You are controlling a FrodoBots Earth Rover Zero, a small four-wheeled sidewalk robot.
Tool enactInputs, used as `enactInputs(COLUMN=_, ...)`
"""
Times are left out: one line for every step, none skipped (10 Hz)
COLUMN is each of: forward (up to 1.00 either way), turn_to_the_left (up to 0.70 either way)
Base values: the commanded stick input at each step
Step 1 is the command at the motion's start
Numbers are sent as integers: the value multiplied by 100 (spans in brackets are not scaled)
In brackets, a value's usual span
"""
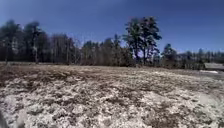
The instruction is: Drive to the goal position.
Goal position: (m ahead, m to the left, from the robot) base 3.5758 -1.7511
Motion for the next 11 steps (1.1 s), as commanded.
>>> enactInputs(forward=70, turn_to_the_left=-35)
enactInputs(forward=70, turn_to_the_left=-35)
enactInputs(forward=70, turn_to_the_left=-35)
enactInputs(forward=70, turn_to_the_left=-35)
enactInputs(forward=70, turn_to_the_left=-35)
enactInputs(forward=70, turn_to_the_left=-18)
enactInputs(forward=70, turn_to_the_left=0)
enactInputs(forward=70, turn_to_the_left=0)
enactInputs(forward=70, turn_to_the_left=0)
enactInputs(forward=70, turn_to_the_left=0)
enactInputs(forward=70, turn_to_the_left=0)
